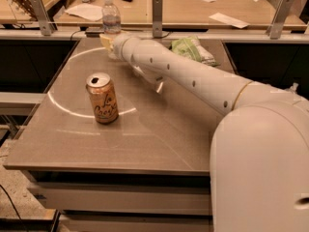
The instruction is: Move water bottle near green jalapeno chip bag
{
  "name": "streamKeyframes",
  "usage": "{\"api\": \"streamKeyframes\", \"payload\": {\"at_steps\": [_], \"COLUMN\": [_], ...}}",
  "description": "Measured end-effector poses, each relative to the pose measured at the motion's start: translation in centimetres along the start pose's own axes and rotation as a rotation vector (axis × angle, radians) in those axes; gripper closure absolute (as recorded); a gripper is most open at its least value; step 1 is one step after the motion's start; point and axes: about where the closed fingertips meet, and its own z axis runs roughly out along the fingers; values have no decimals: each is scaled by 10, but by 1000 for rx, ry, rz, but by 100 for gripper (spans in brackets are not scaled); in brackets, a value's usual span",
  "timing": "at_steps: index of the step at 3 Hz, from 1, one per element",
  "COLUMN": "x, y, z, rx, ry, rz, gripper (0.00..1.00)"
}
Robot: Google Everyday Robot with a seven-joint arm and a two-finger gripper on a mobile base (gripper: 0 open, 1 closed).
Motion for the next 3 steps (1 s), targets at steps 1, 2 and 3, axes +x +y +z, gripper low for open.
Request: {"api": "streamKeyframes", "payload": {"at_steps": [1,2,3], "x": [1,5,11], "y": [-27,-41,-51], "z": [-44,-89,-138], "rx": [95,167,264], "ry": [57,101,136], "rz": [-19,-25,-9], "gripper": [100,100,100]}}
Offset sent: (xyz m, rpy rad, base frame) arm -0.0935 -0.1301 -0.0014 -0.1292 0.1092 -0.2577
